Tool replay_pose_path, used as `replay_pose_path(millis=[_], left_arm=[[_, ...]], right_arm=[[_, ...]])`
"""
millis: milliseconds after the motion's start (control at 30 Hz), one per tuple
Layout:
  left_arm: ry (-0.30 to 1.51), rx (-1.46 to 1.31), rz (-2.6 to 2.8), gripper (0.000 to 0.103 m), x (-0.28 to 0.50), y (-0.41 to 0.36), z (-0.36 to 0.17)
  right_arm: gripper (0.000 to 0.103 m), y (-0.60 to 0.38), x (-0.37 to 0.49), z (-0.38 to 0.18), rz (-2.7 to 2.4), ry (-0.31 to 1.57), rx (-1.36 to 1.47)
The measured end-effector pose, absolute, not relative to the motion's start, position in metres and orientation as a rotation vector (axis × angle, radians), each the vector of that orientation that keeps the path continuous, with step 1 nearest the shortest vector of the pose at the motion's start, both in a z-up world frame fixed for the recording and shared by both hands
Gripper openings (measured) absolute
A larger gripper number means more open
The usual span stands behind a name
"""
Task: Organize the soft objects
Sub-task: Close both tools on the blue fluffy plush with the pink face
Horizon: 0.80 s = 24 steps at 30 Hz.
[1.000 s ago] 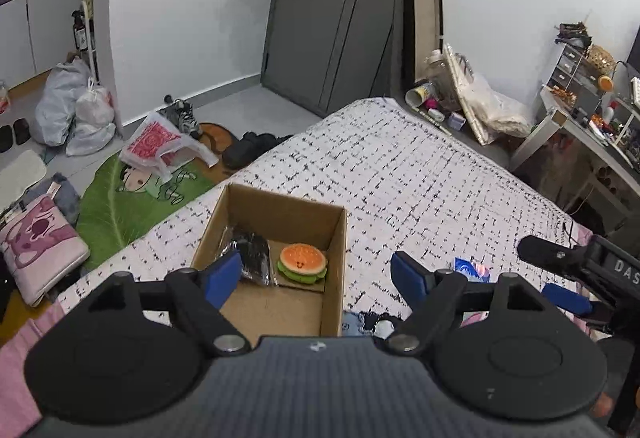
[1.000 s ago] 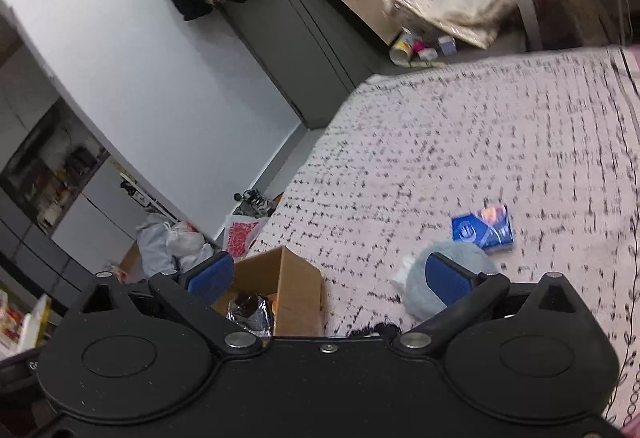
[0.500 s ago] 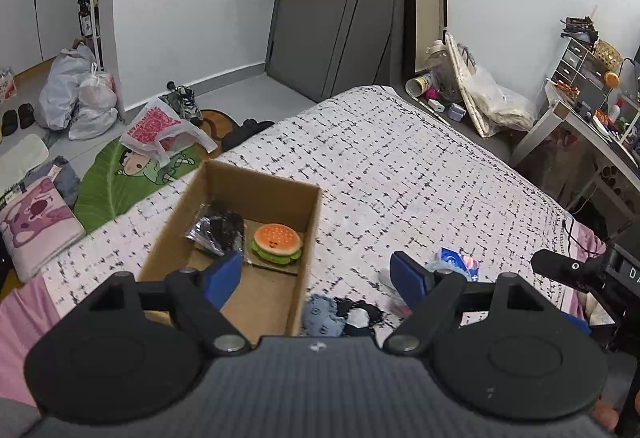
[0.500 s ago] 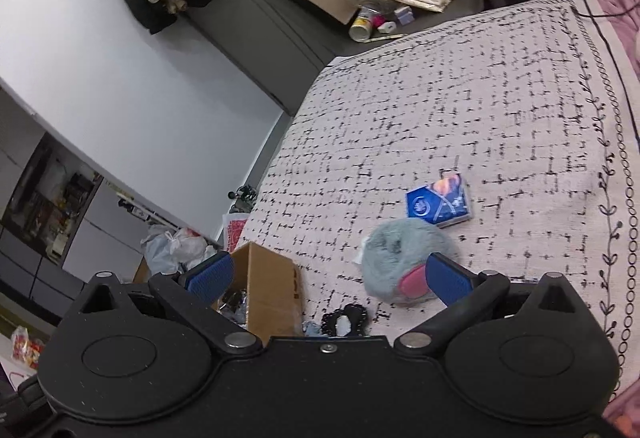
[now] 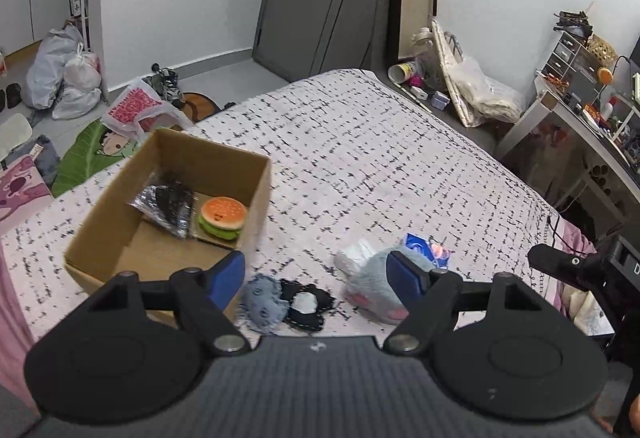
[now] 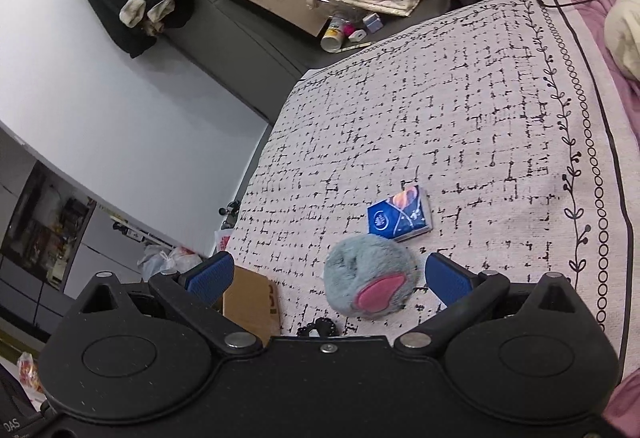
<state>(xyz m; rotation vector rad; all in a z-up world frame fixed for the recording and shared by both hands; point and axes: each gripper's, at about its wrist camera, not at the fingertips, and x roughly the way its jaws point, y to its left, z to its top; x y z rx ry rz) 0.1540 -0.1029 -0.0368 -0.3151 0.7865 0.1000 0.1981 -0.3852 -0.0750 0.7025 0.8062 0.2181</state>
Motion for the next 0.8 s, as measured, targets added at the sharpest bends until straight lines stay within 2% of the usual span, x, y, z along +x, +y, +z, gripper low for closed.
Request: replay_pose_path(millis=[133, 233, 333, 400, 500, 800], left_arm=[[0.794, -0.326, 0.075, 0.074, 0.162, -0.114, -0.044], [0.804, -0.333, 0.069, 0.073, 0.17, -0.12, -0.05], [0.82, -0.351, 0.06, 0.069, 0.18, -0.124, -0.058], [0.832, -0.37, 0.046, 0.063, 0.186, -0.126, -0.064], [0.849, -0.391, 0.028, 0.056, 0.196, -0.129, -0.072], [0.906, -0.491, -0.009, 0.047, 0.224, -0.131, -0.102]], right_arm=[[0.102, -0.39, 0.203, -0.087, 0.195, 0.831, 0.721], [0.098, -0.391, 0.208, -0.098, 0.177, 0.86, 0.74], [0.092, -0.388, 0.212, -0.105, 0.172, 0.878, 0.745], [0.09, -0.387, 0.215, -0.108, 0.171, 0.891, 0.739], [0.08, -0.383, 0.22, -0.113, 0.171, 0.906, 0.728], [0.055, -0.379, 0.239, -0.136, 0.135, 0.969, 0.775]])
